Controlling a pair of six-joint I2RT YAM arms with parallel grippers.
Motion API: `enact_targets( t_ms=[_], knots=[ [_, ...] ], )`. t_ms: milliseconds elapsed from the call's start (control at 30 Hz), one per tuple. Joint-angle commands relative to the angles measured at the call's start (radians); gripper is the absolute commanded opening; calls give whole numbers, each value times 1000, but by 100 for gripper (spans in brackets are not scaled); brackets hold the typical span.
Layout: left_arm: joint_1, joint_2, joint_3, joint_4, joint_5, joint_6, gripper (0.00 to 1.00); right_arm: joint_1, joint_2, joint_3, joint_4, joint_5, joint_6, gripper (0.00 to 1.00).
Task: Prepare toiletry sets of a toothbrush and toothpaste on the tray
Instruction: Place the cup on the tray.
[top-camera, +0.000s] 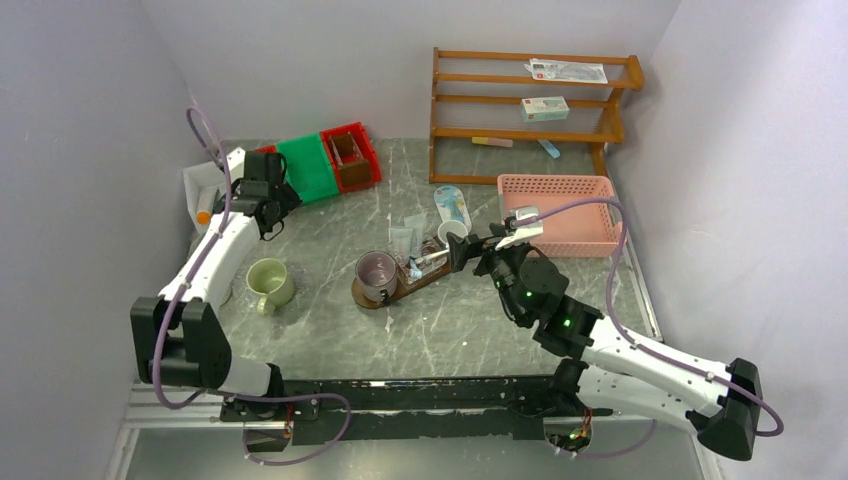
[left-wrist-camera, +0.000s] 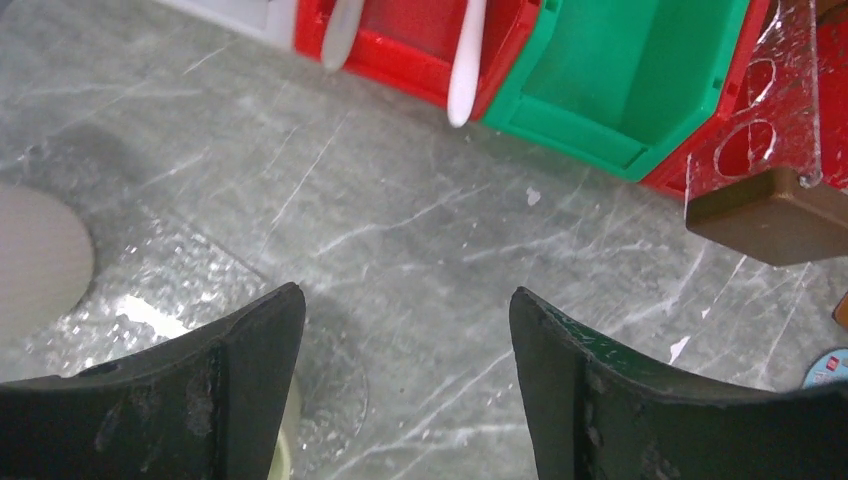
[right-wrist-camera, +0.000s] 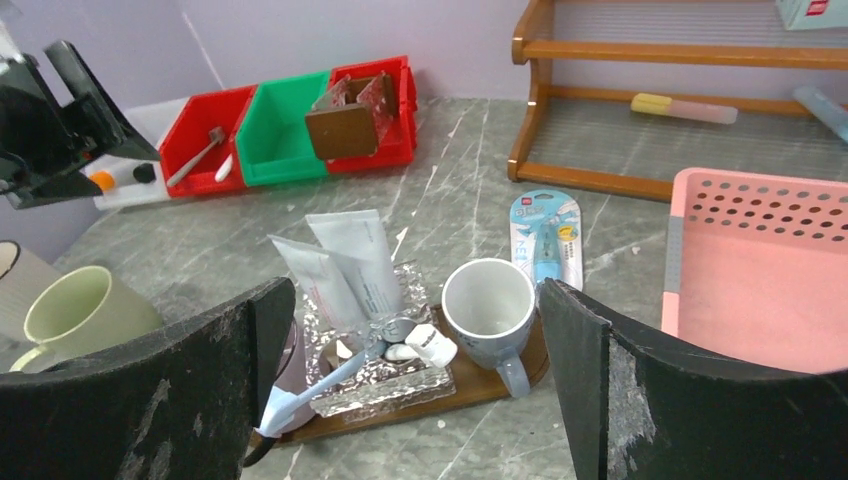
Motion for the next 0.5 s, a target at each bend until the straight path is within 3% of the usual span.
enact_targets(
  t_ms=[0,267,467],
  knots=[
    [32,99,32,149,113,80,80,-2,-30,-15,34,79,-24,98],
    [23,267,161,249,281,100,85,-4,-37,-34,55,162,-83,100],
    [-9,398,349,225,271,130,79,-5,-9,-38,73,185,-103,100]
  ],
)
